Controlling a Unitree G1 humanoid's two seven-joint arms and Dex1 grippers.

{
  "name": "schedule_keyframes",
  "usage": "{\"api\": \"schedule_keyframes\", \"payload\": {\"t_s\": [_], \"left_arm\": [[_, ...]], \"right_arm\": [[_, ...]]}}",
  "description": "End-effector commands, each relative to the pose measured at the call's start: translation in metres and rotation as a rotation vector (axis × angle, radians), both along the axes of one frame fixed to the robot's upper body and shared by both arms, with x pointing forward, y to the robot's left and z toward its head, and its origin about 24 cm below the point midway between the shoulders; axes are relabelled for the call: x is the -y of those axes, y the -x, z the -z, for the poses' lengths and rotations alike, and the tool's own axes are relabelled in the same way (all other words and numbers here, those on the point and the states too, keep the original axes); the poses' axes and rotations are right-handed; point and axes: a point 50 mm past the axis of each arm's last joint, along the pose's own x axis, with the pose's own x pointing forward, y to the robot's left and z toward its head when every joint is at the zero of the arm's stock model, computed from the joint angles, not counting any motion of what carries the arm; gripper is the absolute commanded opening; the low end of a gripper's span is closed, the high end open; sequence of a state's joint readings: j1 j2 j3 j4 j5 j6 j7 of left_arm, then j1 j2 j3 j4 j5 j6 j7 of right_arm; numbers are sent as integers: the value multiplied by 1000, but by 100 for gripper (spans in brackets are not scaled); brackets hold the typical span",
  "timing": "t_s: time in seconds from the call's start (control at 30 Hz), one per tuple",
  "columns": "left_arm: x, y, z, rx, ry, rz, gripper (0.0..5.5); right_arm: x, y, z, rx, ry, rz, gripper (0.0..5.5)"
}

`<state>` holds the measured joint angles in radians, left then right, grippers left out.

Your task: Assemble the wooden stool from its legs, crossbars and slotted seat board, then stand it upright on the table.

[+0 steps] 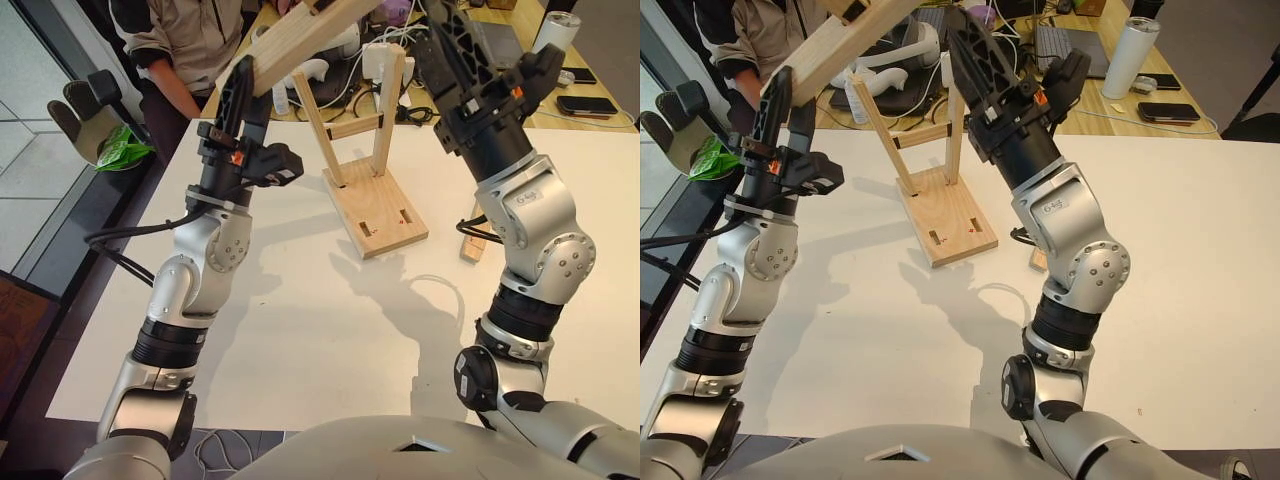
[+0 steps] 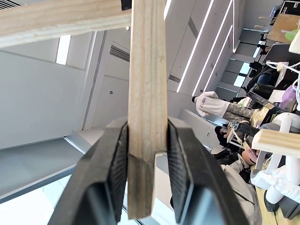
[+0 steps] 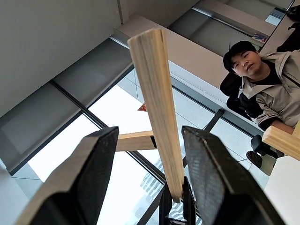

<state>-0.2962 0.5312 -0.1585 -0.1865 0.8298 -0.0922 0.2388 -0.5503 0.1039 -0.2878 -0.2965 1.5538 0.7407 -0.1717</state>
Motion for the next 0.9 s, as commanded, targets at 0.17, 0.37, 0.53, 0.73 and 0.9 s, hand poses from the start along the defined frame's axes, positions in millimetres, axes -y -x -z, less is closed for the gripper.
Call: {"api": "schedule_keyframes", "payload": {"t_s": [0.17,0.37,0.53,0.73,0.9], "left_arm": [[6,4,1,-2,-5,23,103],[12,4,7,-39,-12,47,103],[14,5,10,-44,-33,59,103],[14,5,13,-42,-56,56,103],[15,5,13,-32,-74,58,103]], "right_arm": [[1,-9,-3,-20,5,44,335],[-4,-6,-9,30,19,11,413],[-4,-18,-17,33,-10,35,413],[-8,-23,-24,45,-53,27,360],[-12,-22,-23,40,-54,15,269]]}}
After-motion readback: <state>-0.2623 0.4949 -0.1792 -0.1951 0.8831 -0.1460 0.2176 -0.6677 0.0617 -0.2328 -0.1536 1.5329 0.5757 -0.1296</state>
